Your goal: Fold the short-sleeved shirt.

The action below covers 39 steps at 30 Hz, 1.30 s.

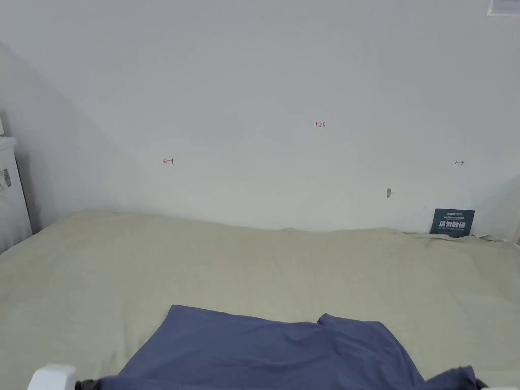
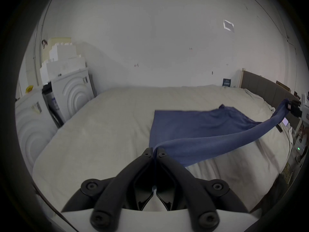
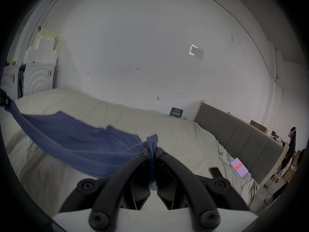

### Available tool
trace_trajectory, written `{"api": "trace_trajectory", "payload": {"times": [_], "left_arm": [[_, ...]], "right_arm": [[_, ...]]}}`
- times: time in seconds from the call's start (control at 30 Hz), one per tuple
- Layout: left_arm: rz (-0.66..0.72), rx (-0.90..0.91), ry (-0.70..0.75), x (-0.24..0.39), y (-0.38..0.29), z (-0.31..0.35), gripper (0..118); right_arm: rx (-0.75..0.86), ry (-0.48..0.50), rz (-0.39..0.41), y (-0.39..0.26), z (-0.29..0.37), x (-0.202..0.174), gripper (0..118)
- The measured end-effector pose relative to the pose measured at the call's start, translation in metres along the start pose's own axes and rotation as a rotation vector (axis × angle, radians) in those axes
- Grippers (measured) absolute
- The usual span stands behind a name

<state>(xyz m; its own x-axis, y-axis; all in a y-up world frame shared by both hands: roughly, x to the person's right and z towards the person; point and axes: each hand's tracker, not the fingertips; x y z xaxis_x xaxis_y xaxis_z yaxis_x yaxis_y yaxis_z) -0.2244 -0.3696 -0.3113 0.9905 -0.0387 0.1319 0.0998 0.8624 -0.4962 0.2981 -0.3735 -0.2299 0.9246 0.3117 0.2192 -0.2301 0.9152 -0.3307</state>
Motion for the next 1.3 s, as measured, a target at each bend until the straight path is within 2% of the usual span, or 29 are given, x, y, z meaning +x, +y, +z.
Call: {"api": "trace_trajectory", "payload": {"times": [0.03,0.2,0.43,0.87,0.9,0.93,0.97,1.0,1.03,1.07,1.2,1.3], "left_arm": [[0.003,-0.017,-0.007,-0.003,-0.017,-0.002,0],[0.014,-0.101,-0.003,0.002,-0.081,0.006,0],[-0.027,-0.212,-0.013,0.012,-0.148,0.003,0],[0.005,-0.267,-0.053,-0.009,-0.163,-0.022,1],[0.007,-0.262,-0.069,-0.012,-0.162,-0.019,6],[0.008,-0.258,-0.073,-0.015,-0.159,-0.012,13],[0.009,-0.251,-0.069,-0.017,-0.157,-0.005,27],[0.006,-0.230,-0.053,-0.019,-0.154,0.002,44],[-0.008,-0.194,-0.034,-0.022,-0.151,0.009,63],[-0.024,-0.148,-0.016,-0.023,-0.147,0.018,74],[0.048,-0.019,0.015,-0.021,-0.126,0.030,75],[0.099,0.047,-0.012,0.012,-0.121,0.043,73]], "right_arm": [[-0.023,-0.004,0.019,-0.012,0.007,-0.003,2],[-0.121,-0.005,-0.011,-0.064,0.030,-0.009,2],[-0.257,-0.012,-0.001,-0.123,0.034,-0.015,2],[-0.415,0.030,-0.033,-0.162,0.027,-0.025,4],[-0.413,0.038,-0.033,-0.160,0.030,-0.022,8],[-0.404,0.048,-0.036,-0.157,0.036,-0.020,20],[-0.395,0.051,-0.040,-0.152,0.043,-0.018,44],[-0.380,0.061,-0.048,-0.147,0.050,-0.015,60],[-0.355,0.066,-0.065,-0.140,0.058,-0.013,72],[-0.319,0.073,-0.089,-0.133,0.066,-0.012,78],[-0.194,0.115,-0.133,-0.101,0.076,-0.020,79],[-0.100,0.180,-0.211,-0.078,0.068,-0.032,78]]}}
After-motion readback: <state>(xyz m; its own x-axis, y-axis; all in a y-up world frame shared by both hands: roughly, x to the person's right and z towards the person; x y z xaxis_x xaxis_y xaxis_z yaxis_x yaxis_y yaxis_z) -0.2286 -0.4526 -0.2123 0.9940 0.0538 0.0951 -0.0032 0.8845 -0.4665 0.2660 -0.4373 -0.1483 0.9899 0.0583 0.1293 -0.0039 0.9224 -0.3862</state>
